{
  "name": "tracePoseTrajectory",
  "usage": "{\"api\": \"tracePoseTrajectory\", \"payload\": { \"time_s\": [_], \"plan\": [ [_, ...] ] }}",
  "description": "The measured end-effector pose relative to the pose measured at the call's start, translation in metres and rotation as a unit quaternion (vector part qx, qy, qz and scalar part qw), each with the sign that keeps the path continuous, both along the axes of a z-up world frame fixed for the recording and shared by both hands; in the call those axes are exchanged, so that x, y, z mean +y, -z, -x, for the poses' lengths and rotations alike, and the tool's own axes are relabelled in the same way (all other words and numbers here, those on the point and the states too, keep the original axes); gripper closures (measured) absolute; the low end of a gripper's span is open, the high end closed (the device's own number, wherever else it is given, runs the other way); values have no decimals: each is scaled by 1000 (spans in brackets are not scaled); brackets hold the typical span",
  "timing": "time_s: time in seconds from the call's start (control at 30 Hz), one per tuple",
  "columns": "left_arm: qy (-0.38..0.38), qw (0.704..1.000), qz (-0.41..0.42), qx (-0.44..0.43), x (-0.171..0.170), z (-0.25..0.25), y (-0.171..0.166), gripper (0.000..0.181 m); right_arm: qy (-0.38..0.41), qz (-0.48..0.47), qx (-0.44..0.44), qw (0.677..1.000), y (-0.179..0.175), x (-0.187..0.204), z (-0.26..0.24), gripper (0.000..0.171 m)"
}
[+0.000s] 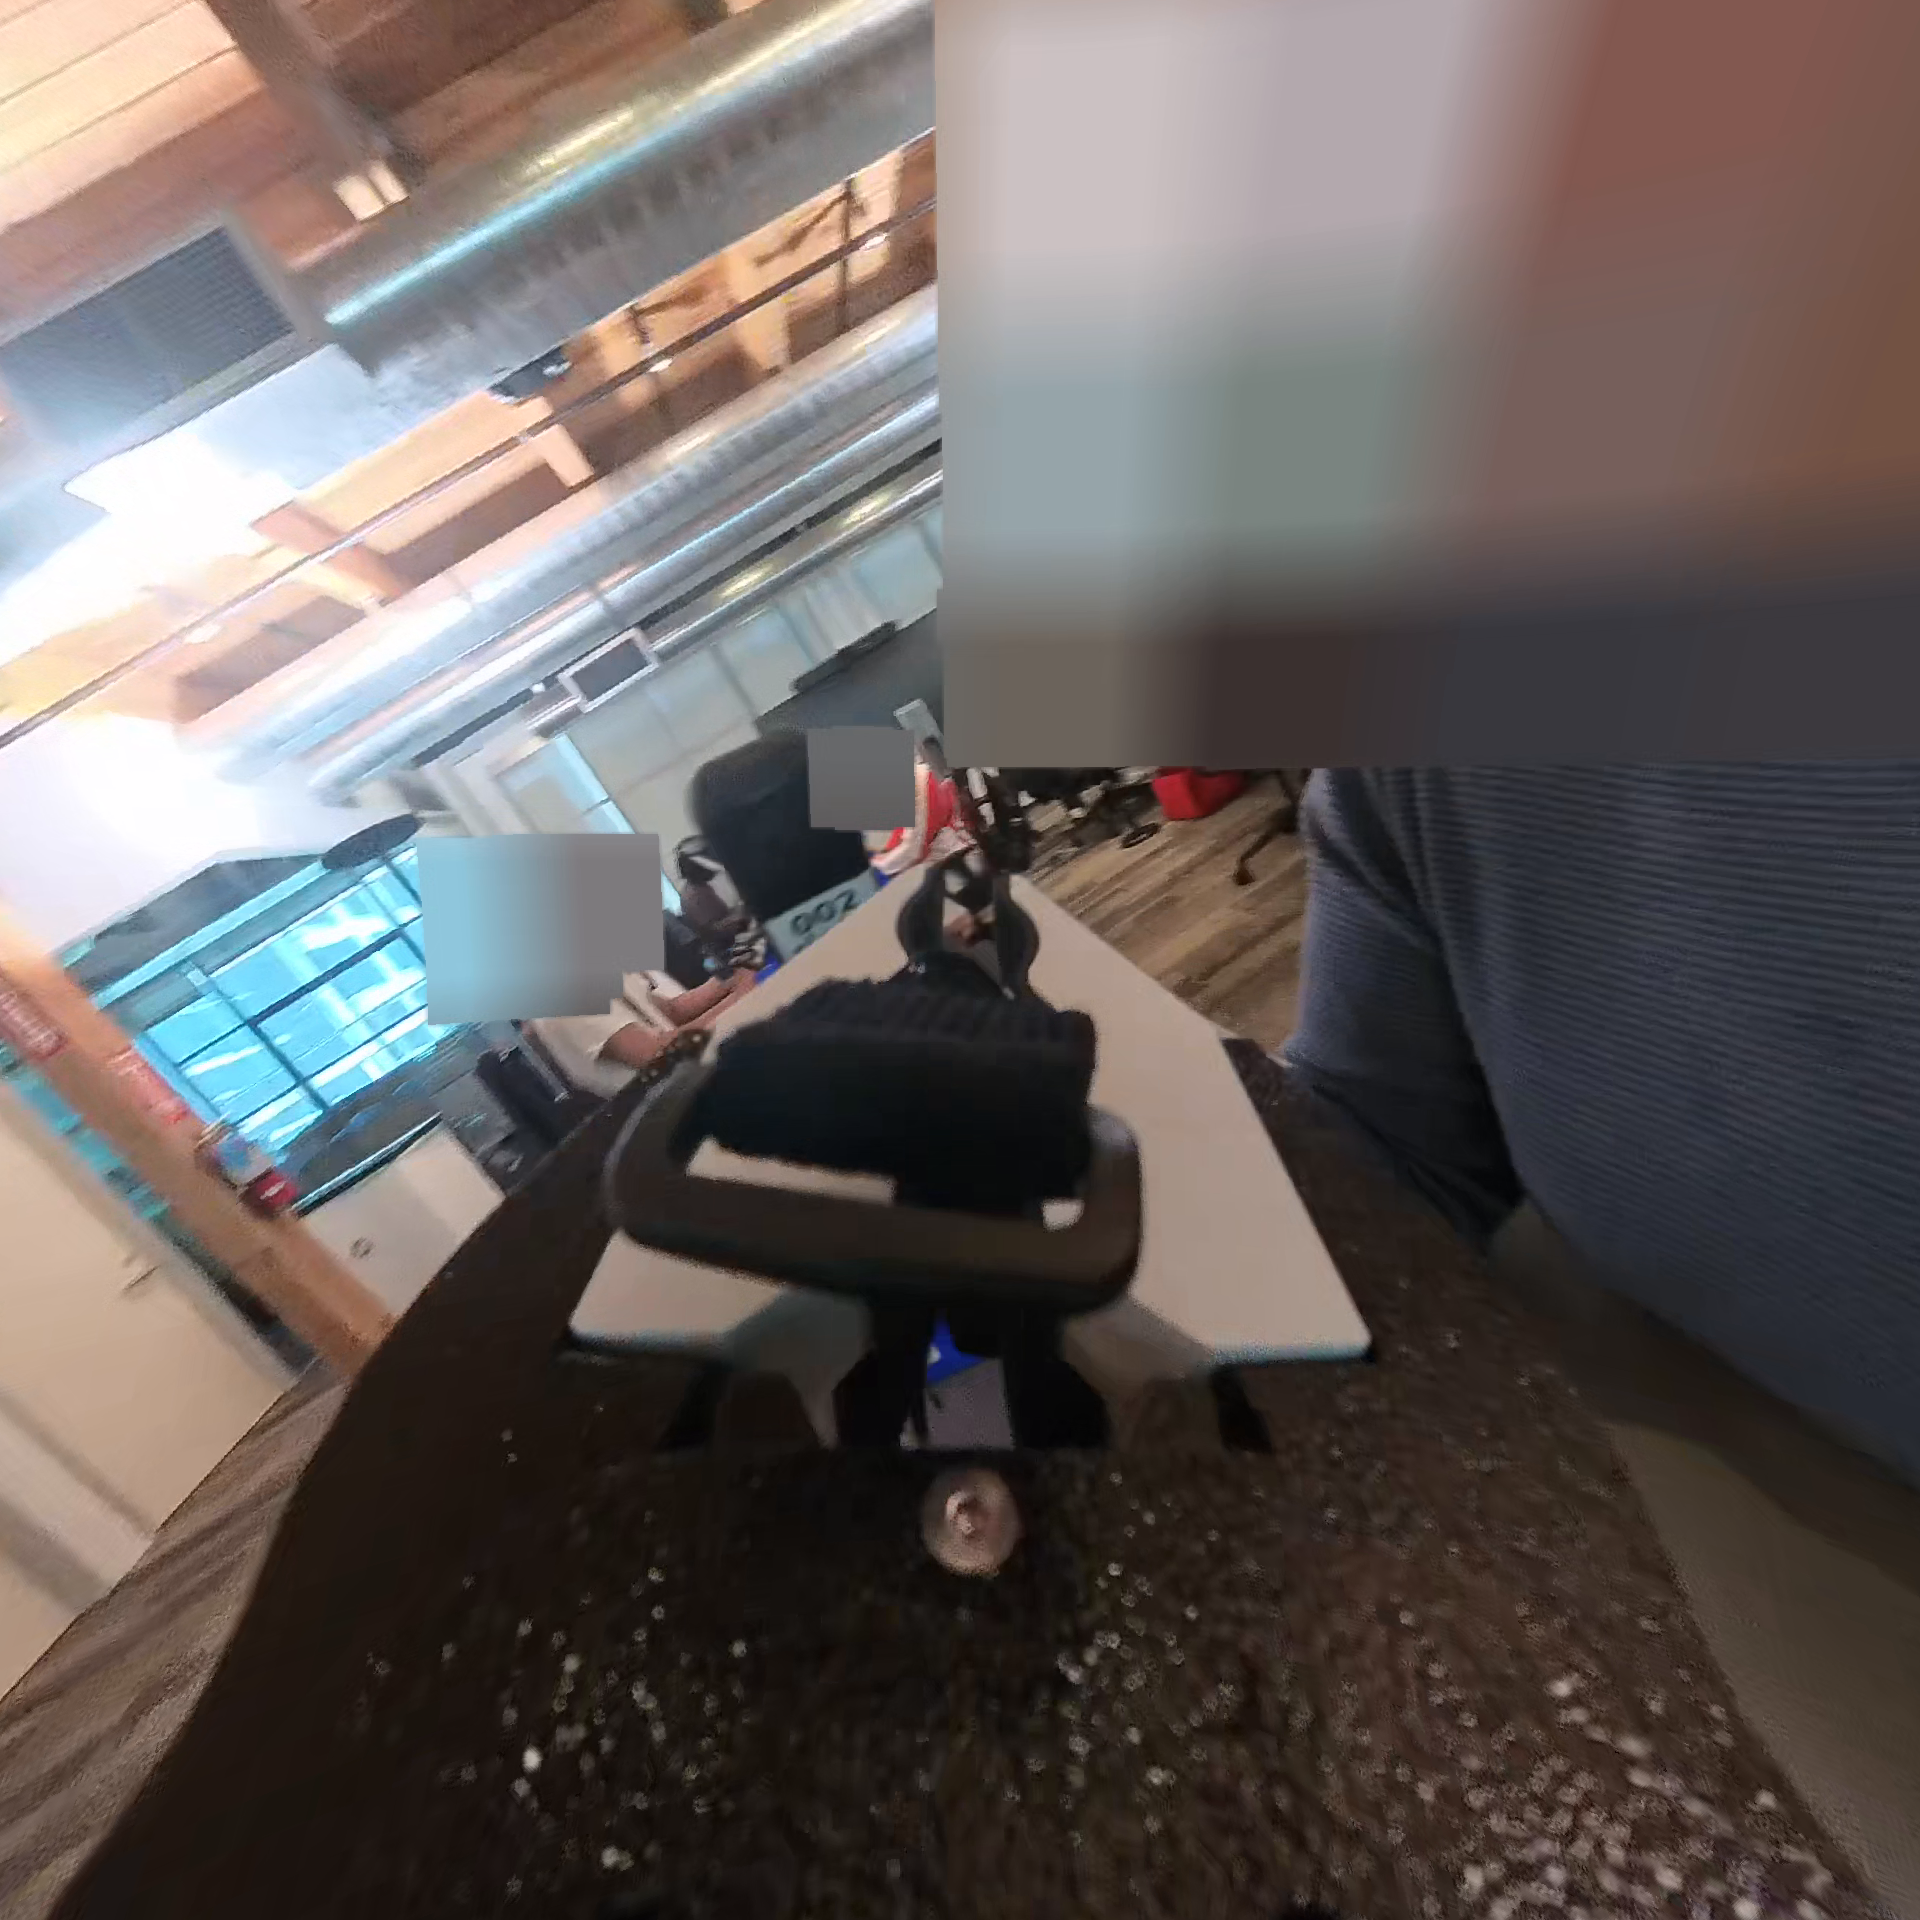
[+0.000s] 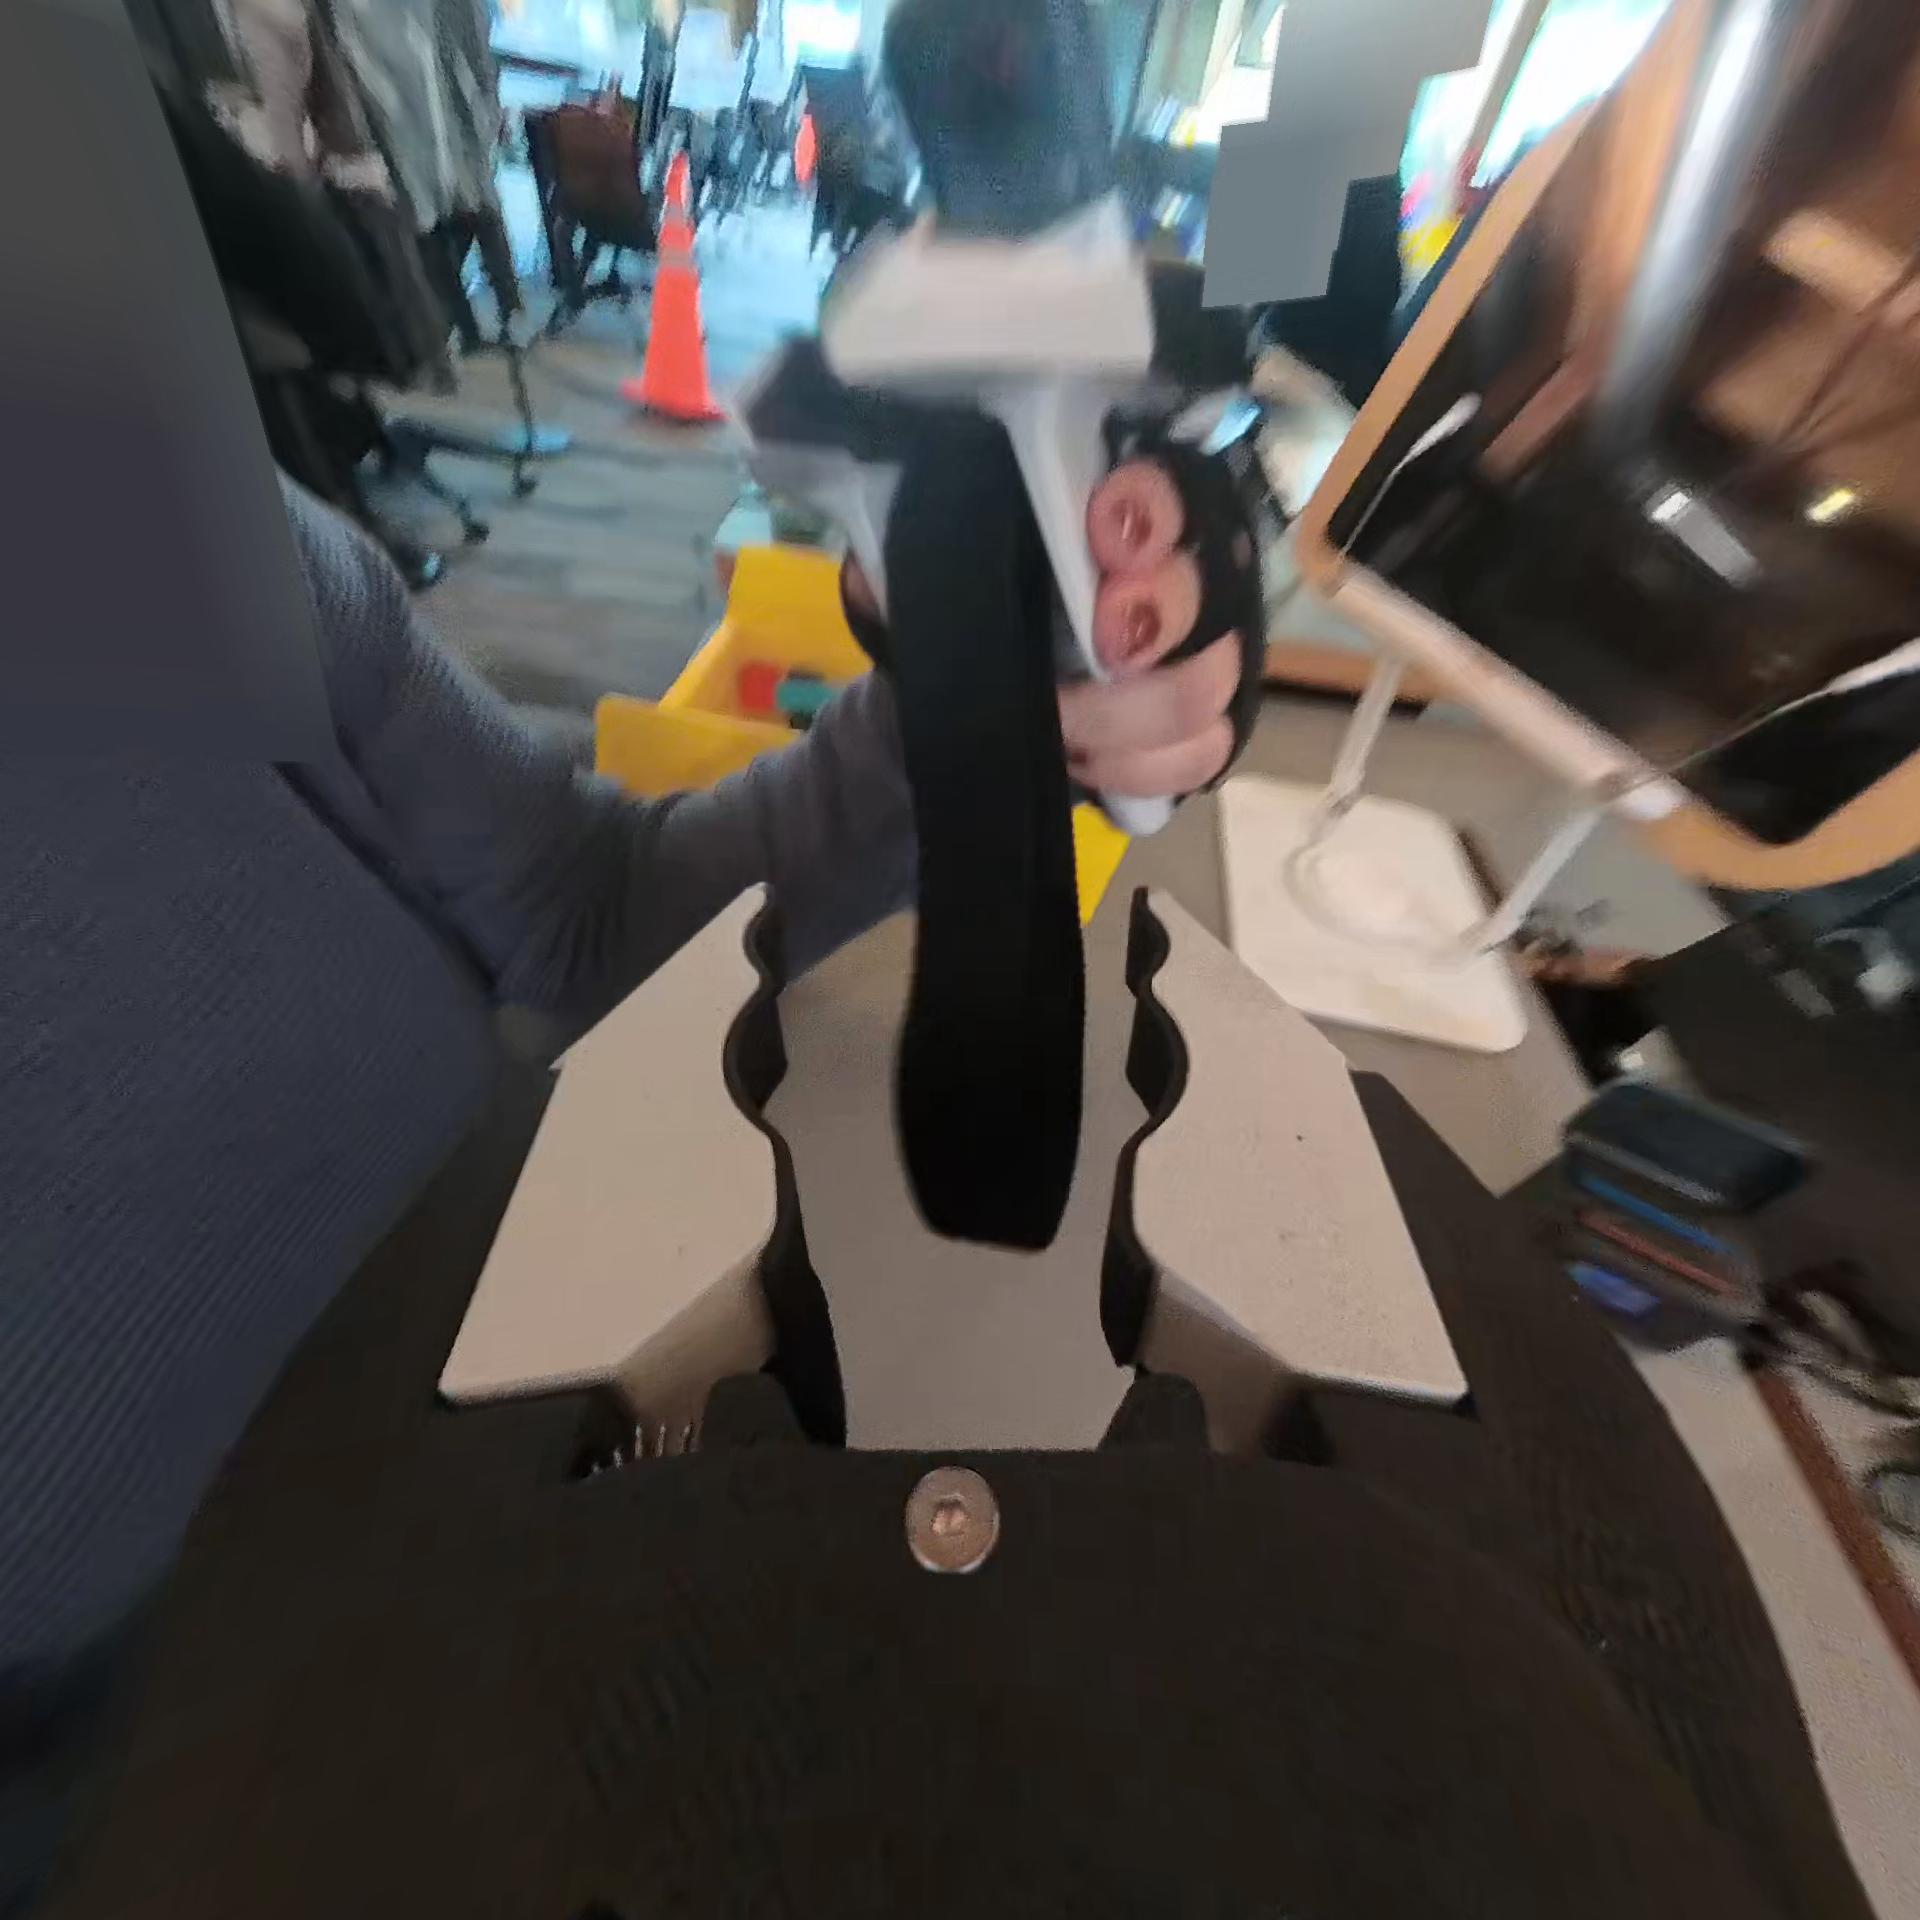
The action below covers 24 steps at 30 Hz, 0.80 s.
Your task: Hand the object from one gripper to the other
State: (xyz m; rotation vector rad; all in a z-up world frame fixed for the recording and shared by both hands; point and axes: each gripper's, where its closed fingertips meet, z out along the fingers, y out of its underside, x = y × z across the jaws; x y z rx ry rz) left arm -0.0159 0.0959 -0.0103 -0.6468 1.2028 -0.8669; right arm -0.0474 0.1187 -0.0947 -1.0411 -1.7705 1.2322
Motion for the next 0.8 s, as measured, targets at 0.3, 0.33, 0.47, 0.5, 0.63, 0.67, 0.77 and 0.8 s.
{"api": "tracePoseTrajectory", "payload": {
  "time_s": [0.3,0.33,0.47,0.5,0.63,0.67,0.77,0.8],
  "plan": [
    [-40,993,62,-88,23,11,-24,145,131,-140,67,979,-14,40,20,171],
    [-43,990,72,-112,26,17,-29,140,165,-163,84,969,-21,50,18,171],
    [-100,976,115,-158,51,34,-37,128,281,-256,154,912,-53,81,3,171],
    [-112,973,124,-162,56,36,-37,128,310,-288,170,890,-61,87,-1,171],
    [-138,964,166,-156,70,36,-34,125,430,-472,204,742,-90,110,-21,171],
    [-144,960,184,-152,74,35,-33,124,451,-513,217,697,-99,111,-26,171],
    [-136,959,205,-140,75,29,-31,123,478,-605,244,588,-114,107,-35,171],
    [-137,961,194,-145,73,29,-32,130,480,-626,246,563,-116,106,-36,171]
  ]
}}
